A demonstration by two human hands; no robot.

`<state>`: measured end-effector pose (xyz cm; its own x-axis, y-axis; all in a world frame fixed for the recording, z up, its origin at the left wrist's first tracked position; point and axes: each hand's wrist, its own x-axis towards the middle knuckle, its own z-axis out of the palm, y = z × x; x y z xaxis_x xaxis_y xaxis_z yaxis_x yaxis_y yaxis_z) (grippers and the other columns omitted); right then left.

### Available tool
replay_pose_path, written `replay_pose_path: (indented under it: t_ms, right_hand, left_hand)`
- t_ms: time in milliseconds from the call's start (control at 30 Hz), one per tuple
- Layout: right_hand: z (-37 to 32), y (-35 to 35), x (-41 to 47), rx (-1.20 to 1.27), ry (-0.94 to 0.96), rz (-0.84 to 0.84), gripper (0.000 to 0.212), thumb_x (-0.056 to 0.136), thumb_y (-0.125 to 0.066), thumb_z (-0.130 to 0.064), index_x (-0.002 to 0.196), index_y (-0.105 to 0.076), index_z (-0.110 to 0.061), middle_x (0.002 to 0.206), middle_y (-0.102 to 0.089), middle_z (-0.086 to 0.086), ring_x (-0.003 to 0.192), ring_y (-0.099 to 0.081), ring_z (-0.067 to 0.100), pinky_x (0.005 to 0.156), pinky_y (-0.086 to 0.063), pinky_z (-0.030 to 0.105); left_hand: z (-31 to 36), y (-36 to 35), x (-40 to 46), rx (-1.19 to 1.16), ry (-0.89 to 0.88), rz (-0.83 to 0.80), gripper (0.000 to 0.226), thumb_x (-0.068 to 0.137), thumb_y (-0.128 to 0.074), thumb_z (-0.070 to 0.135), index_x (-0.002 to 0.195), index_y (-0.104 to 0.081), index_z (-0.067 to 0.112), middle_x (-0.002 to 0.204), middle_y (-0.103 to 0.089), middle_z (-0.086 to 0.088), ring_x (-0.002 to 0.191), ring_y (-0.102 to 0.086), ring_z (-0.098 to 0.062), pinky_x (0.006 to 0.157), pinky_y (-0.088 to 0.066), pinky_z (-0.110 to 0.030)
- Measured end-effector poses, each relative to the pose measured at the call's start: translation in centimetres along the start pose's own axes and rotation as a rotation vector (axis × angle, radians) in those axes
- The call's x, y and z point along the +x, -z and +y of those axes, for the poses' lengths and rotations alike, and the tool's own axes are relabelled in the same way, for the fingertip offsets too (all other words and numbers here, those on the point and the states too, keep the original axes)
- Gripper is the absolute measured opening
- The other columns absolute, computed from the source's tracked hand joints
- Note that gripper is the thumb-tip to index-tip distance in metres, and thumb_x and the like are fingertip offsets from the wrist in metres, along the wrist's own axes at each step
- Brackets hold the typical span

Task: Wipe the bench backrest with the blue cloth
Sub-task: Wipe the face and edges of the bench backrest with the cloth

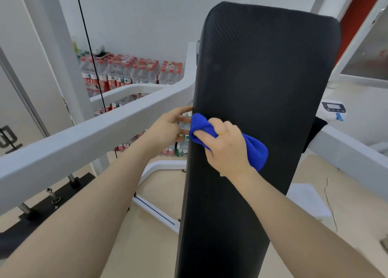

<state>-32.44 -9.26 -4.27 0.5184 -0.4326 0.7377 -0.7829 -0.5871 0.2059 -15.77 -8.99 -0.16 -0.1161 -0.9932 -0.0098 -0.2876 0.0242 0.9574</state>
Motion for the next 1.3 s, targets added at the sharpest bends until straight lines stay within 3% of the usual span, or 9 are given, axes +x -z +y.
replay_pose_path:
  t_ms: [167,300,500,700,767,900,1000,1133,1300]
  right_hand:
    - [-0.7,-0.1,-3.9,0.008,0.153,-0.211,0.030,0.080,-0.064,-0.025,0.109,-0.064,-0.016,0.101,-0.059,0.012,0.067,-0.051,0.023,0.058,-0.044,0.033]
    - [1.3,1.1,-0.8,-0.145,0.104,-0.073,0.029,0.080,-0.066,-0.021,0.110,-0.066,-0.016,0.096,-0.061,0.013,0.065,-0.051,0.024,0.058,-0.038,0.031]
    - [-0.4,-0.1,-2.1,-0.089,-0.106,0.025,0.027,0.087,-0.059,-0.022,0.112,-0.066,-0.016,0.099,-0.060,0.014,0.067,-0.049,0.027,0.058,-0.038,0.033]
    - [-1.8,-1.4,-7.8,-0.051,0.228,-0.350,0.043,0.072,-0.073,-0.014,0.113,-0.065,-0.021,0.103,-0.060,0.013,0.067,-0.051,0.024,0.058,-0.045,0.036]
    - [-0.3,-0.4,-5.6,-0.094,0.284,-0.302,0.039,0.071,-0.072,-0.013,0.109,-0.067,-0.021,0.099,-0.061,0.014,0.066,-0.051,0.026,0.058,-0.043,0.036]
    - [3.1,1.7,-1.3,-0.203,0.089,-0.007,0.034,0.080,-0.061,-0.009,0.113,-0.065,-0.019,0.092,-0.060,0.016,0.062,-0.048,0.027,0.056,-0.037,0.033]
    - [2.1,0.1,-2.9,-0.185,-0.044,0.052,0.034,0.083,-0.060,-0.012,0.117,-0.059,-0.018,0.097,-0.057,0.016,0.064,-0.048,0.028,0.056,-0.037,0.033]
    - [-0.3,-1.8,-7.9,-0.141,-0.080,-0.064,0.042,0.082,-0.065,-0.015,0.120,-0.048,-0.021,0.100,-0.054,0.013,0.066,-0.048,0.026,0.058,-0.038,0.034]
    - [0.9,-0.1,-8.2,-0.147,0.142,-0.239,0.051,0.069,-0.074,-0.008,0.116,-0.061,-0.021,0.098,-0.058,0.013,0.068,-0.051,0.027,0.060,-0.041,0.035]
  left_hand:
    - [-0.4,-0.6,-0.7,0.025,-0.029,-0.030,0.065,0.090,-0.036,-0.009,0.142,-0.033,0.031,0.127,-0.050,0.004,0.106,-0.056,-0.012,0.086,-0.046,-0.026]
    - [-0.7,-0.8,-0.9,0.032,-0.024,-0.043,0.061,0.092,-0.039,0.001,0.142,-0.030,0.035,0.131,-0.047,0.008,0.118,-0.048,-0.015,0.101,-0.040,-0.035]
    - [-0.3,-0.7,-0.8,0.097,-0.064,-0.013,0.045,0.098,-0.034,0.036,0.142,-0.028,0.037,0.130,-0.048,0.011,0.108,-0.054,-0.012,0.093,-0.041,-0.028]
    - [-1.0,-1.0,-0.8,0.248,-0.039,-0.127,0.060,0.097,-0.037,0.036,0.144,0.000,0.045,0.140,-0.046,-0.002,0.120,-0.050,-0.020,0.106,-0.037,-0.042]
    - [-1.3,-1.2,-0.7,0.291,-0.064,-0.112,0.060,0.097,-0.034,0.039,0.143,0.003,0.046,0.138,-0.047,-0.004,0.118,-0.051,-0.024,0.105,-0.037,-0.041]
    - [-1.6,-0.8,-0.2,0.297,-0.062,-0.126,0.060,0.096,-0.032,0.045,0.143,0.004,0.046,0.144,-0.042,-0.002,0.121,-0.050,-0.022,0.107,-0.036,-0.043]
    - [-1.5,-0.8,-0.2,0.315,-0.096,-0.145,0.074,0.094,-0.045,0.038,0.145,0.008,0.040,0.150,-0.033,0.001,0.126,-0.046,-0.020,0.104,-0.035,-0.032]
    - [-1.6,-1.5,-0.3,0.327,-0.140,-0.215,0.101,0.085,-0.063,0.019,0.145,0.018,0.030,0.156,-0.017,0.003,0.126,-0.046,-0.020,0.094,-0.039,-0.025]
    - [-1.8,-0.5,0.0,0.370,-0.128,-0.211,0.106,0.080,-0.068,0.023,0.143,0.015,0.040,0.152,-0.028,-0.003,0.105,-0.061,-0.020,0.097,-0.046,-0.040]
